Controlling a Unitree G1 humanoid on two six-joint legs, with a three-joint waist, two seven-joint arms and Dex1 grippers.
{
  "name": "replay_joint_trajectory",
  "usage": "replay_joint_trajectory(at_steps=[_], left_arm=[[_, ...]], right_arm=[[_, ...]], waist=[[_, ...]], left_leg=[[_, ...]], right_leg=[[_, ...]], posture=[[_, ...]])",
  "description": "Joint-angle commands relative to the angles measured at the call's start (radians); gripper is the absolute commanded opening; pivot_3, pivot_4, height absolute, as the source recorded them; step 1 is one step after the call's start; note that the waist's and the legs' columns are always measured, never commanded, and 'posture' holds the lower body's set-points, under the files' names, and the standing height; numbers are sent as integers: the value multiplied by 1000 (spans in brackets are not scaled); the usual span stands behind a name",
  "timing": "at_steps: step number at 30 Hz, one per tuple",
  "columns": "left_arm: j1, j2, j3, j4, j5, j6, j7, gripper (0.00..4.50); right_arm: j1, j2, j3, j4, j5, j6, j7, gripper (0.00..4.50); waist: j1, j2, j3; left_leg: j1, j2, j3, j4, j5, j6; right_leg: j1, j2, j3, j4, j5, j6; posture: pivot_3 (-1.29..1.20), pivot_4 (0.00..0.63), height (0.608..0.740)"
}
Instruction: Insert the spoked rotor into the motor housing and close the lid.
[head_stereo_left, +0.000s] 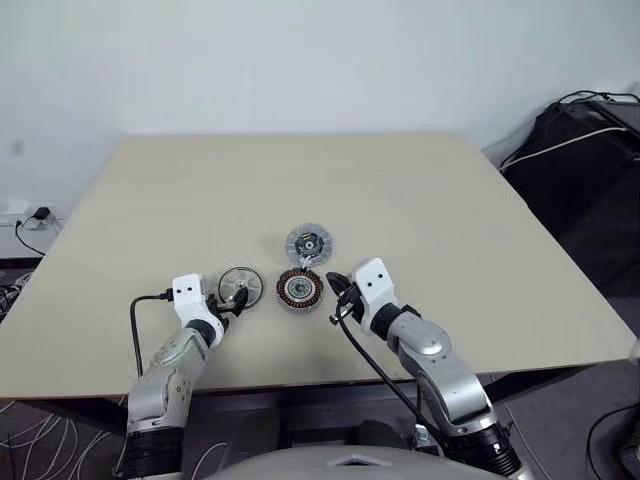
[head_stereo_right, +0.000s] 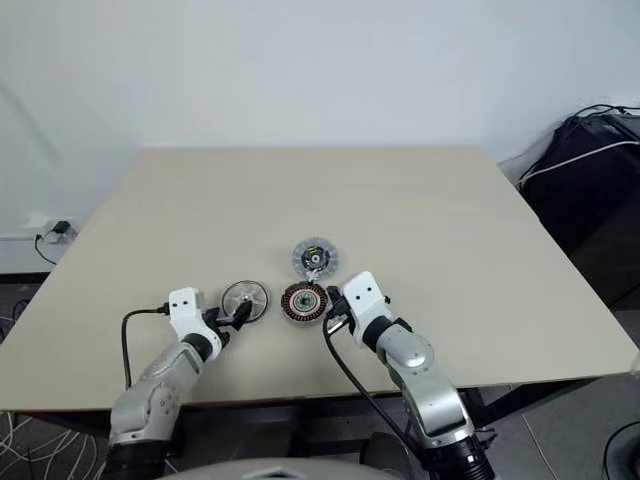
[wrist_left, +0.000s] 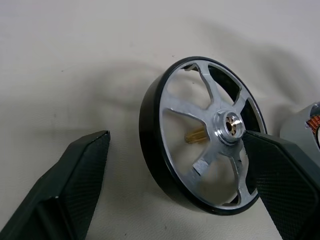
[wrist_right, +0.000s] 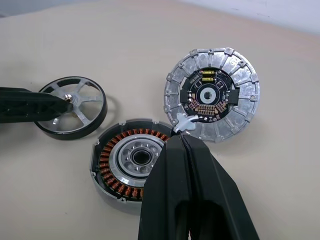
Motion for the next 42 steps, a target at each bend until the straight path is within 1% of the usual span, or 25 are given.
replay_joint_trajectory(at_steps=[1, 7, 11, 14, 17, 22, 23, 26, 28, 33, 37, 40, 42], left_arm=[[-13, -7, -13, -12, -11, 45, 2, 4500], [-10, -57, 29, -53, -98, 44, -34, 4500], [-3, -118, 94, -83, -223, 55, -51, 4500], [4, -142, 120, -96, -275, 59, -38, 4500], [13, -151, 136, -104, -292, 60, -7, 3840], [25, -189, 173, -94, -301, 36, 71, 2148], [26, -196, 180, -91, -304, 33, 83, 1876], [28, -216, 197, -82, -316, 18, 116, 814], [27, -225, 205, -77, -327, 5, 131, 283], [22, -239, 222, -76, -373, -50, 132, 277], [22, -241, 223, -88, -440, -72, 106, 277], [23, -224, 183, -99, -473, -45, 80, 277], [11, -217, 131, -109, -486, 9, 83, 277]], right_arm=[[-11, 4, -13, -50, 7, -5, -9, 32], [-10, 4, -11, -50, 8, -1, -10, 32], [-7, 6, -5, -48, 8, 2, -10, 32], [-6, 5, -3, -47, 7, 5, -9, 32], [-4, 3, -3, -46, 7, 6, -9, 0], [-3, 1, -4, -44, 7, 9, -9, 0], [-4, 1, -4, -42, 6, 9, -10, 0], [-4, -2, -1, -38, 3, 10, -8, 0], [-4, -4, 0, -37, 2, 9, -7, 0], [-6, -9, 1, -38, 1, 9, -6, 0], [-4, -16, -8, -47, 4, 12, -6, 0], [-1, -21, -13, -54, 9, 15, -5, 0], [5, -25, -17, -63, 12, 17, -4, 0]], waist=[[0, 1, 0], [3, 1, -1], [3, -1, 0], [-1, -1, 0], [-1, -1, 0], [0, -2, 1], [0, -2, 1], [0, -2, 1], [0, -3, 2], [1, -5, 2], [1, -5, 3], [1, -5, 3], [3, -5, 3]], left_leg=[[0, 0, 0, 0, 0, 0], [0, 0, 0, 0, 0, 0], [-1, 0, 0, 0, 0, 0], [-1, 0, 0, 0, 0, 0], [-1, 0, 0, 0, 0, 0], [-1, 0, 0, 0, 0, 0], [-1, 0, 0, 0, 0, 0], [-1, 0, 0, 0, 0, 0], [-1, 0, 0, 0, 0, 0], [-1, 0, 0, 0, 0, 0], [-1, 0, 0, 0, 0, 0], [-1, 0, 0, 0, 0, 0], [-1, 0, 0, 0, 0, 0]], right_leg=[[0, 0, 0, 0, 0, 0], [0, -1, 1, 0, 0, 0], [0, -1, 1, -1, 0, 0], [-1, -1, 1, -1, 0, 0], [-1, -1, 1, -1, 0, 0], [-1, -1, 1, -1, 0, 0], [-1, -1, 1, -1, 0, 0], [-1, -1, 1, -1, 0, 0], [-1, -1, 1, -1, 0, 0], [-1, -1, 1, -1, 0, -1], [-1, -1, 1, -1, 0, -1], [-1, -1, 1, -1, 0, -1], [-1, -1, 0, -1, 0, -1]], posture=[[0, 0, 740], [0, 0, 740], [0, 0, 740], [0, 0, 740], [0, 0, 740], [0, 0, 740], [0, 0, 740], [0, 0, 740], [0, 0, 740], [0, 0, 740], [0, 0, 740], [0, 0, 740], [0, 0, 740]])
